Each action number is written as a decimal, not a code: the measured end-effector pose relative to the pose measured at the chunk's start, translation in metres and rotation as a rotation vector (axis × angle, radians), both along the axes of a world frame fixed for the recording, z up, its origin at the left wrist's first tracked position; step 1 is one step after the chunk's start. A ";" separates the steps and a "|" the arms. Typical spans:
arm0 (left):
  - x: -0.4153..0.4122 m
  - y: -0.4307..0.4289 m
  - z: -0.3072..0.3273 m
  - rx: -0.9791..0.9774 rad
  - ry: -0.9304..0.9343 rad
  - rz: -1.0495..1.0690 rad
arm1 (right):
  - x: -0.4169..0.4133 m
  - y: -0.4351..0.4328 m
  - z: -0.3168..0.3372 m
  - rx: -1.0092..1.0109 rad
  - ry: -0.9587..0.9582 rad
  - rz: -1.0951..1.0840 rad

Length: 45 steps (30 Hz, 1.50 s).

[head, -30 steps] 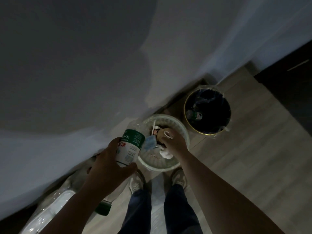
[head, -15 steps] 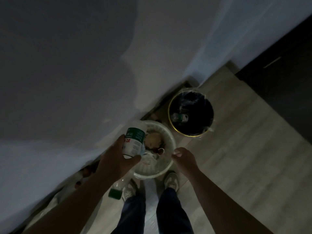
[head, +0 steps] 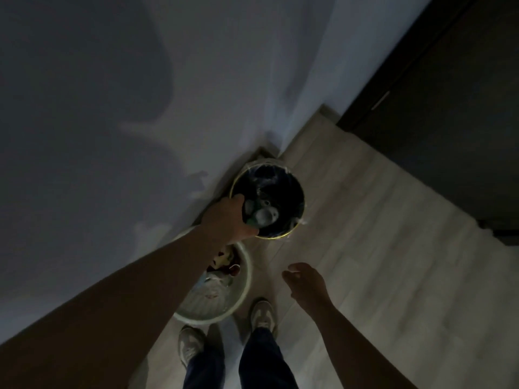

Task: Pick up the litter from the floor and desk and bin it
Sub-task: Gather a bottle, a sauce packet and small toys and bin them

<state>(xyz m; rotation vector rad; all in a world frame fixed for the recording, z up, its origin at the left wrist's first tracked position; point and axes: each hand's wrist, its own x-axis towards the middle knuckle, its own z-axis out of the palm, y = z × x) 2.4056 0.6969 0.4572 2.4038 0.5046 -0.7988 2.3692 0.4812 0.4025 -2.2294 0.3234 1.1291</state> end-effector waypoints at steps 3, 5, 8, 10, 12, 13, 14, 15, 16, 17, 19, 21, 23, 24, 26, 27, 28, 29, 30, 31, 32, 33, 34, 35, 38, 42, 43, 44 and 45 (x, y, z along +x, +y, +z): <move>-0.009 -0.006 0.017 0.015 0.039 -0.097 | 0.006 -0.004 0.013 -0.007 -0.028 0.027; -0.021 -0.006 0.029 0.065 0.098 -0.177 | 0.010 -0.004 0.027 0.004 -0.044 0.056; -0.040 -0.001 0.055 0.130 0.152 -0.256 | 0.015 -0.001 0.053 0.021 -0.059 0.127; -0.052 0.003 0.078 0.167 0.160 -0.283 | 0.018 0.001 0.076 0.021 -0.076 0.198; -0.067 0.006 0.105 0.190 0.153 -0.255 | 0.018 0.003 0.100 0.037 -0.100 0.248; -0.073 0.009 0.120 0.198 0.140 -0.241 | 0.020 0.005 0.114 0.049 -0.120 0.275; -0.080 0.011 0.135 0.202 0.130 -0.226 | 0.021 0.006 0.130 0.045 -0.134 0.334; -0.088 0.012 0.149 0.209 0.123 -0.209 | 0.022 0.008 0.146 0.027 -0.151 0.418; -0.097 0.014 0.163 0.218 0.116 -0.190 | 0.021 0.011 0.161 0.017 -0.173 0.500; -0.107 0.014 0.176 0.228 0.112 -0.164 | 0.019 0.013 0.175 0.020 -0.193 0.573; -0.125 0.013 0.199 0.255 0.093 -0.116 | 0.016 0.021 0.205 0.010 -0.227 0.730; -0.149 0.012 0.221 0.264 0.088 -0.060 | 0.010 0.031 0.233 -0.009 -0.275 0.907; -0.178 0.014 0.240 0.277 0.079 0.002 | 0.000 0.044 0.259 0.007 -0.349 1.083; -0.194 0.016 0.249 0.283 0.069 0.036 | -0.005 0.052 0.270 0.020 -0.379 1.153; -0.227 0.018 0.265 0.286 0.045 0.119 | -0.018 0.067 0.292 0.035 -0.412 1.275; -0.245 0.019 0.272 0.285 0.042 0.158 | -0.026 0.076 0.302 0.044 -0.430 1.330; -0.264 0.018 0.278 0.284 0.049 0.198 | -0.035 0.084 0.311 0.057 -0.453 1.379; -0.283 0.017 0.284 0.286 0.058 0.241 | -0.047 0.094 0.319 0.068 -0.475 1.425; -0.305 0.015 0.288 0.294 0.066 0.286 | -0.060 0.104 0.328 0.075 -0.490 1.476; -0.327 0.012 0.293 0.304 0.078 0.333 | -0.075 0.113 0.336 0.079 -0.502 1.536; -0.351 0.008 0.297 0.314 0.085 0.379 | -0.090 0.122 0.343 0.090 -0.518 1.602; -0.376 0.002 0.301 0.318 0.082 0.430 | -0.108 0.129 0.350 0.109 -0.534 1.670; -0.401 -0.006 0.306 0.317 0.067 0.488 | -0.126 0.134 0.355 0.138 -0.546 1.732; -0.427 -0.015 0.310 0.318 0.043 0.553 | -0.148 0.138 0.361 0.172 -0.545 1.768; -0.504 -0.050 0.325 0.351 -0.003 0.737 | -0.221 0.142 0.381 0.257 -0.551 1.826; -0.619 -0.109 0.345 0.368 -0.027 0.930 | -0.334 0.124 0.415 0.404 -0.607 1.978; -0.649 -0.126 0.352 0.383 -0.031 0.977 | -0.364 0.118 0.422 0.435 -0.613 2.023; -0.678 -0.144 0.358 0.405 -0.032 1.022 | -0.395 0.112 0.430 0.462 -0.616 2.073; -0.708 -0.164 0.366 0.424 -0.031 1.070 | -0.427 0.105 0.438 0.489 -0.622 2.130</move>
